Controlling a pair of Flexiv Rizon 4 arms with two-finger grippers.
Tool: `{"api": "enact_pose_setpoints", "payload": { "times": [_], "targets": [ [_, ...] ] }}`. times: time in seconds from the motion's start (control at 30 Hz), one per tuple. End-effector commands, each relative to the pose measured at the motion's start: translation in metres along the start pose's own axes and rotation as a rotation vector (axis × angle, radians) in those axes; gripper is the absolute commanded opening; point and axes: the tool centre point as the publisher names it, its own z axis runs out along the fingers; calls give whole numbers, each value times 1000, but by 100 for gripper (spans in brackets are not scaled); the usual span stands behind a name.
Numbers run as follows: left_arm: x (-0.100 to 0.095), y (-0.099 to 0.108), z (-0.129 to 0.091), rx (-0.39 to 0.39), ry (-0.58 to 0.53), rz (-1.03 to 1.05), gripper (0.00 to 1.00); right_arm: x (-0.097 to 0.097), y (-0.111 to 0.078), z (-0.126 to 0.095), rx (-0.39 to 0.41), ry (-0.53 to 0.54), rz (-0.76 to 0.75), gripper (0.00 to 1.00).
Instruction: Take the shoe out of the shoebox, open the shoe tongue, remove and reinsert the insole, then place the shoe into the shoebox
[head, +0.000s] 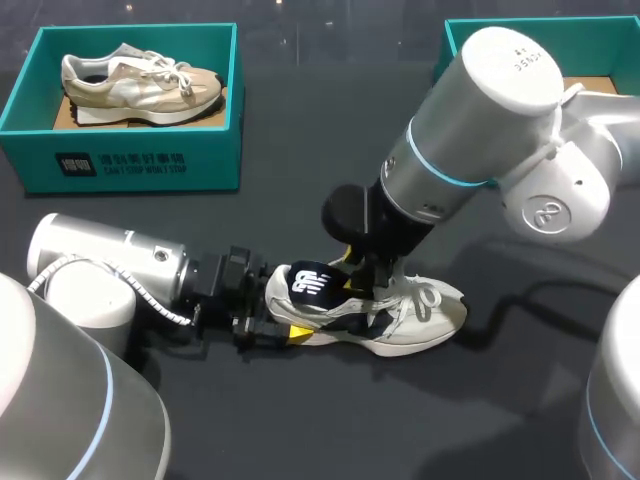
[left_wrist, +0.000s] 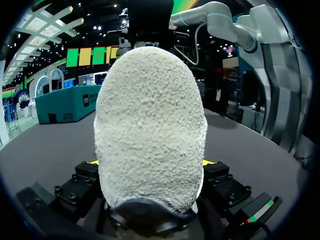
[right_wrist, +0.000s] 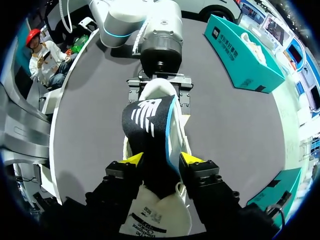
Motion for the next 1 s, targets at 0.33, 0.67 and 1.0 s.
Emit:
{"api": "enact_pose_setpoints", "payload": {
  "times": [0.33, 0.67, 1.0],
  "targets": [
    [0, 1, 2, -2, -1, 0, 0, 1, 7, -15, 18, 146, -22, 49],
    [0, 1, 2, -2, -1, 0, 0, 1, 10, -17, 18, 155, -33, 100],
    [0, 1, 2, -2, -1, 0, 0, -1, 26, -20, 74, 260, 14, 100]
  ]
}}
